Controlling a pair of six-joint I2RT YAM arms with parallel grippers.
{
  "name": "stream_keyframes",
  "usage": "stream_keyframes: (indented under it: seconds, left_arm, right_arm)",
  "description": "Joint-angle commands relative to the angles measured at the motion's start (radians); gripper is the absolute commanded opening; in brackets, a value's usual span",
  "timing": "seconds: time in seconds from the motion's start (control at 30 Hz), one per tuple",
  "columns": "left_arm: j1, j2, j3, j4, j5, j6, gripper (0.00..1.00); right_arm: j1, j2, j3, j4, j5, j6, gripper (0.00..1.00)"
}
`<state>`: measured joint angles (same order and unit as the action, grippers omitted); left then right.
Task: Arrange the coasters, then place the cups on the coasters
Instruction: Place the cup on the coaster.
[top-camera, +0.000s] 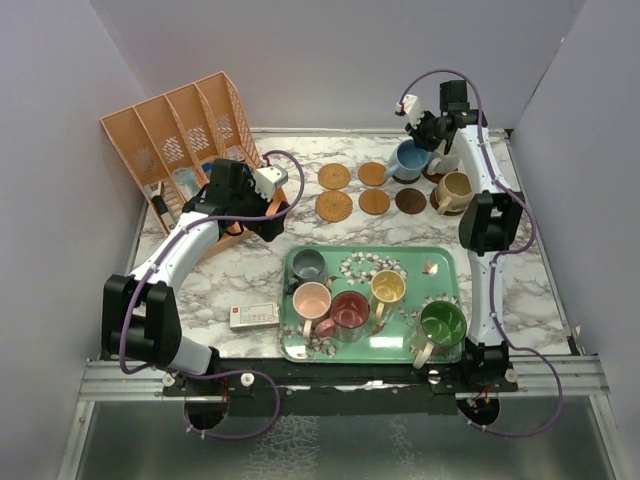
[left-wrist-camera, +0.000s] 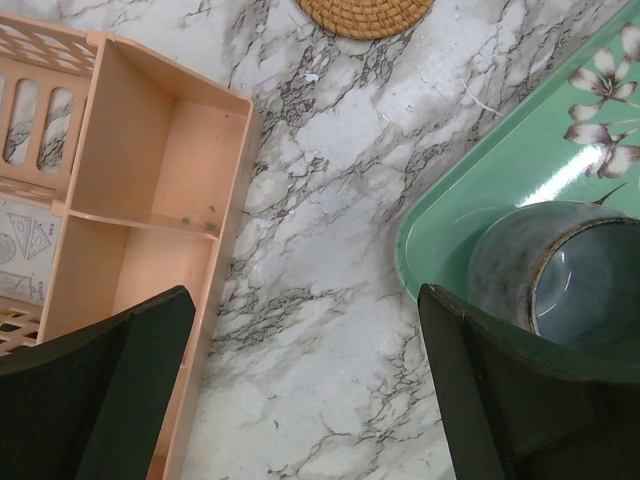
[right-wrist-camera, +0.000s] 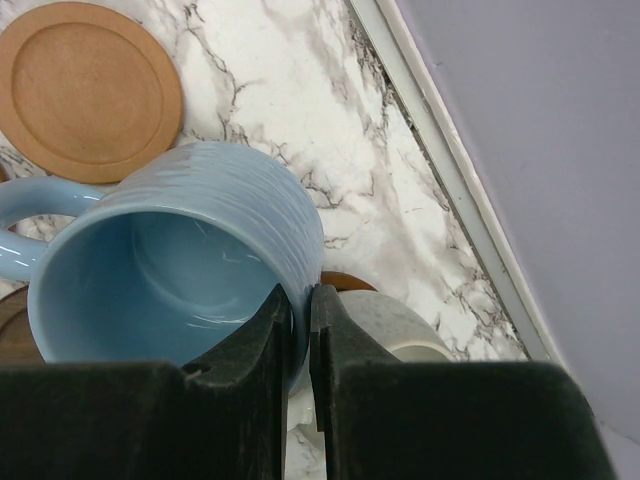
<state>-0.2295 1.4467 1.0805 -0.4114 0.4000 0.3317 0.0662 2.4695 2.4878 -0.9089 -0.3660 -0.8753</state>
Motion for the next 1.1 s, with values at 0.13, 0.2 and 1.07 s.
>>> stream_keyframes:
  seconds: [0.13, 0.2, 1.07]
  left_arm:
    - [-0.004, 0.016, -0.007, 0.022, 0.026, 0.009, 0.99]
    - [-0.003, 0.018, -0.006, 0.022, 0.028, 0.007, 0.99]
    - [-0.003, 0.035, -0.002, 0.021, 0.023, 0.007, 0.99]
  right_arm:
    - [-0.003, 0.025, 0.067, 0.100, 0.018, -0.027, 0.01]
    - [-0.003, 0.029, 0.066, 0.103, 0.021, -0.030, 0.01]
    - [-0.002, 0.064, 0.029, 0.147, 0.058, -0.043, 0.18]
